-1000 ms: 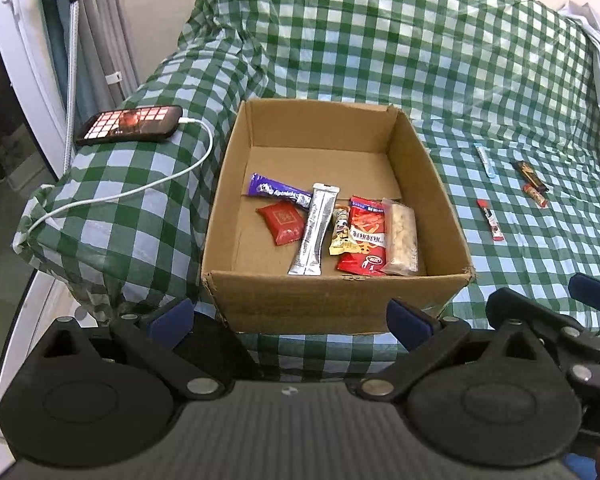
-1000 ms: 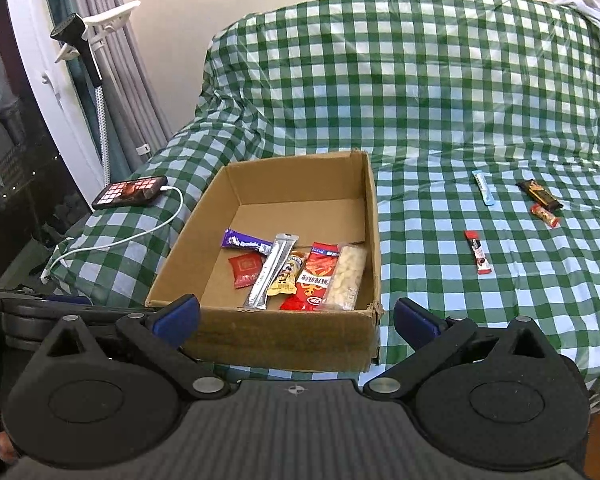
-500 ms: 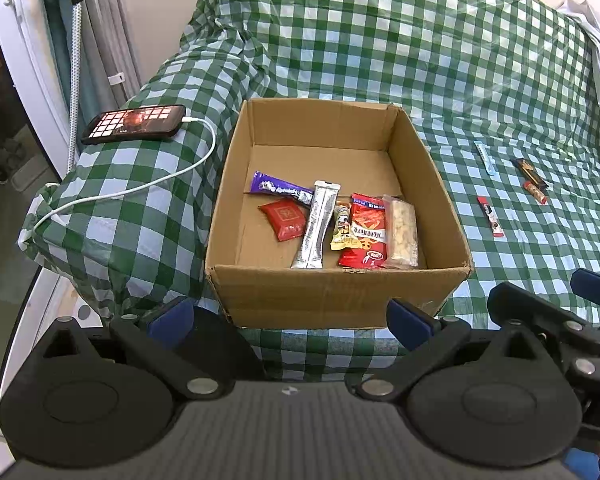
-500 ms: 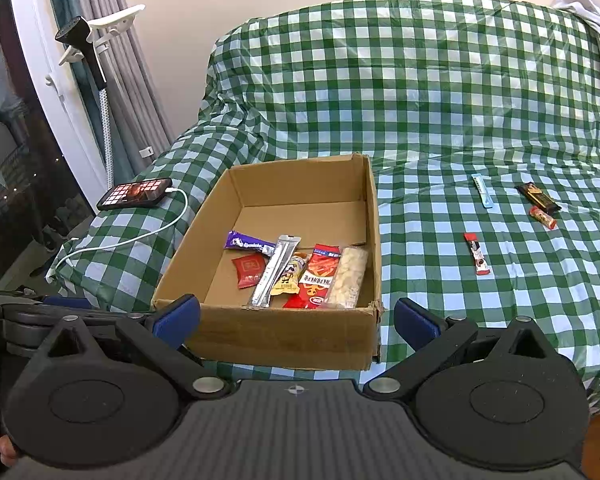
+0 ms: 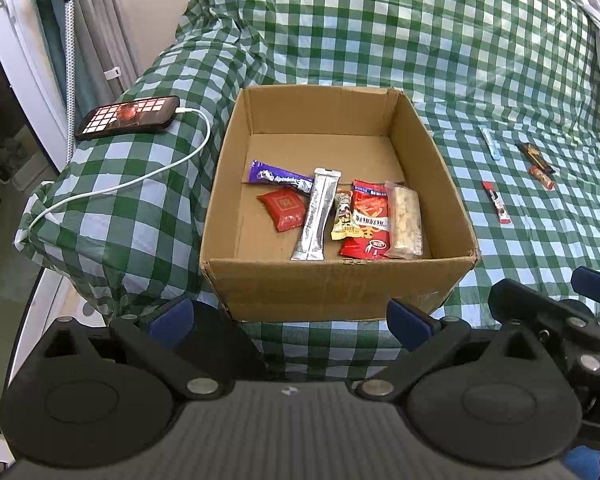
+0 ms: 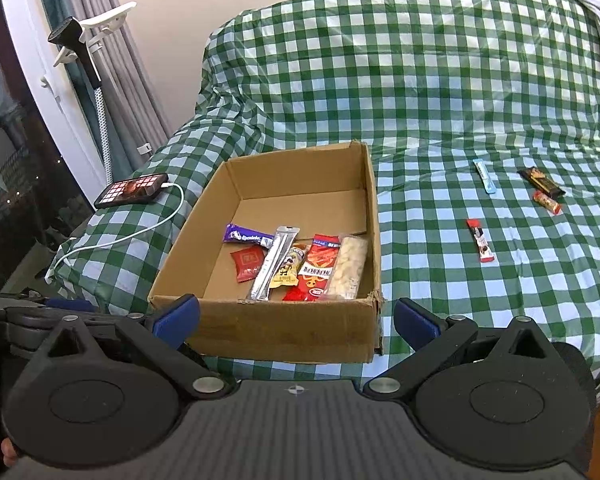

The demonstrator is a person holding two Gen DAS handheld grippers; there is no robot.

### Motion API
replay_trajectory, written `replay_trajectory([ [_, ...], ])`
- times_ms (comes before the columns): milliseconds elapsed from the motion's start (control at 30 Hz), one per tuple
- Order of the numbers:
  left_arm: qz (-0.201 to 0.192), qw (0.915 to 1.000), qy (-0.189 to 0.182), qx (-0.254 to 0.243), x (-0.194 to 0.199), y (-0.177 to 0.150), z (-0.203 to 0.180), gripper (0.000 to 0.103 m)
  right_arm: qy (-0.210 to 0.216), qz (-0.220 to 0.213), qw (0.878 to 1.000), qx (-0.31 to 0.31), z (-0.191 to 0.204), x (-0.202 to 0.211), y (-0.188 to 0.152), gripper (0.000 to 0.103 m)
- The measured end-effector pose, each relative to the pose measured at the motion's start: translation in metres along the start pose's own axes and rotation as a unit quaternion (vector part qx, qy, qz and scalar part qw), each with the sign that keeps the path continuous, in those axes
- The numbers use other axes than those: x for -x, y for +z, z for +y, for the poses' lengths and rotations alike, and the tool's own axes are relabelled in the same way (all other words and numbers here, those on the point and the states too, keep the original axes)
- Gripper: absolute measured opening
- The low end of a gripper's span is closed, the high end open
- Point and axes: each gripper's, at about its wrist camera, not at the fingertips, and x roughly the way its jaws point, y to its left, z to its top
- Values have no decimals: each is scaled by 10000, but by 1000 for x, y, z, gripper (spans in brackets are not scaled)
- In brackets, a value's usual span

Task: Organize snacks

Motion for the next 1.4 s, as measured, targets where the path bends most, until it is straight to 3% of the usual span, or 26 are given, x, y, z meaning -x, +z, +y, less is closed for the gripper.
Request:
replay_trajectory([
  [367,133,9988,-40,-465,-17,24,-39,103,-85,-112,9991,-409,-42,-8,7,102],
  [567,254,9978,-217,-578,-34,51,-80,103,-526,-248,9941,-911,-99,-13,14,102],
  [833,505,9928,-599,-907,-80,103,-163,103,-1369,-451,9801,-1365,-197,-22,31,102],
  [1000,522,9919,-879,-757,-130,159,-222,103,-1721,-606,9723,-1457,-264,-43,57,102],
  [1133,350,9932,-797,-778,-184,200,-273,103,-1856,-756,9698,-1392,-319,-80,86,102],
  [1267,447,9913,-984,-756,-249,236,-320,103,-1987,-874,9699,-1106,-370,-140,115,102],
  [1400,544,9907,-1049,-671,-316,263,-362,103,-1863,-552,9776,-810,-418,-215,136,102],
])
